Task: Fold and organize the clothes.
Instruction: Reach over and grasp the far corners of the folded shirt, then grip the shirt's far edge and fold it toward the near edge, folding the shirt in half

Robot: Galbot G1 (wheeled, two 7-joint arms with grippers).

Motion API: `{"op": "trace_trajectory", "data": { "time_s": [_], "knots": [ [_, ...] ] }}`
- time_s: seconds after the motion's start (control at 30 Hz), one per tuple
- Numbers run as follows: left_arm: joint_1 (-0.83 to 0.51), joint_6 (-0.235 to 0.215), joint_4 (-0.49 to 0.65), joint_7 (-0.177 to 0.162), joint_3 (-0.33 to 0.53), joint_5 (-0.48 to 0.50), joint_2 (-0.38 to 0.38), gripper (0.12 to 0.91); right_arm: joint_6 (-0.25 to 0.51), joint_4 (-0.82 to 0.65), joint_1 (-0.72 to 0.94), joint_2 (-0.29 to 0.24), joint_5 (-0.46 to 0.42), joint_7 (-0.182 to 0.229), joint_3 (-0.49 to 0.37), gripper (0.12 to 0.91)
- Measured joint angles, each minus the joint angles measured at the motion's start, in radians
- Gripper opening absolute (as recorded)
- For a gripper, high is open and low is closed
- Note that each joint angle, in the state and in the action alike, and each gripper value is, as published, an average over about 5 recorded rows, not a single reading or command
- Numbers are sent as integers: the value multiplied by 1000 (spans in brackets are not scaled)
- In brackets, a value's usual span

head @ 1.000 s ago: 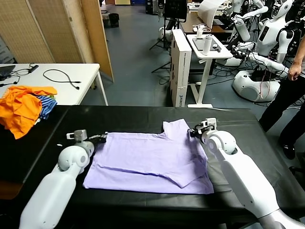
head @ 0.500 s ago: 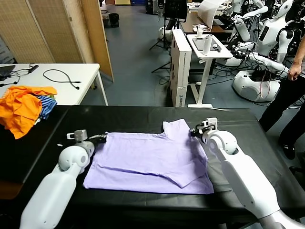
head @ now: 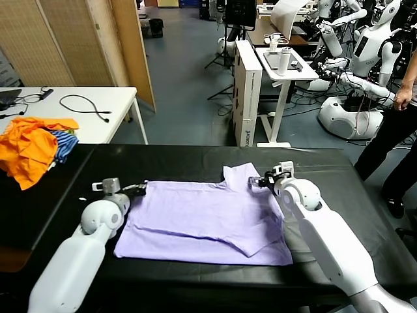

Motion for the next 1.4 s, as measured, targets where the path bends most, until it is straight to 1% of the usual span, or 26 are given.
{"op": "trace_trajectory", "data": {
  "time_s": [0.07, 0.13, 0.17, 0.3, 0.43, 0.53, 0.67, 0.8, 1.0, 1.27, 1.4],
  "knots": [
    [0, 1, 0, 0, 0, 0, 1, 151, 0, 2, -2, 0, 0, -2, -1, 203],
    [0, 1, -1, 1, 0, -1, 1, 151, 0, 4, -3, 0, 1, -4, -2, 150],
    [1, 2, -2, 2, 0, -1, 2, 151, 0, 5, -3, 0, 1, -4, -2, 142],
    [2, 2, -6, 4, -1, -1, 3, 151, 7, 10, -5, 0, 3, -5, 4, 142],
    [6, 3, -15, 3, -7, -3, 2, 151, 37, 25, -13, -3, 12, -3, 17, 142],
    [14, 5, -28, 0, -18, -5, 3, 151, 55, 47, -24, -9, 29, 1, 32, 142],
    [34, 5, -60, -3, -39, -12, 14, 151, 58, 85, -44, -25, 61, 8, 53, 142],
    [65, 3, -108, -4, -60, -18, 28, 151, 50, 136, -72, -47, 89, 14, 75, 142],
    [126, 0, -195, -11, -93, -29, 44, 151, 37, 217, -122, -77, 105, 21, 104, 142],
    [218, -2, -332, -38, -144, -61, 72, 151, 6, 329, -199, -110, 132, 38, 145, 142],
    [263, 1, -406, -43, -174, -74, 90, 151, -3, 392, -237, -129, 147, 45, 162, 142]
  ]
}}
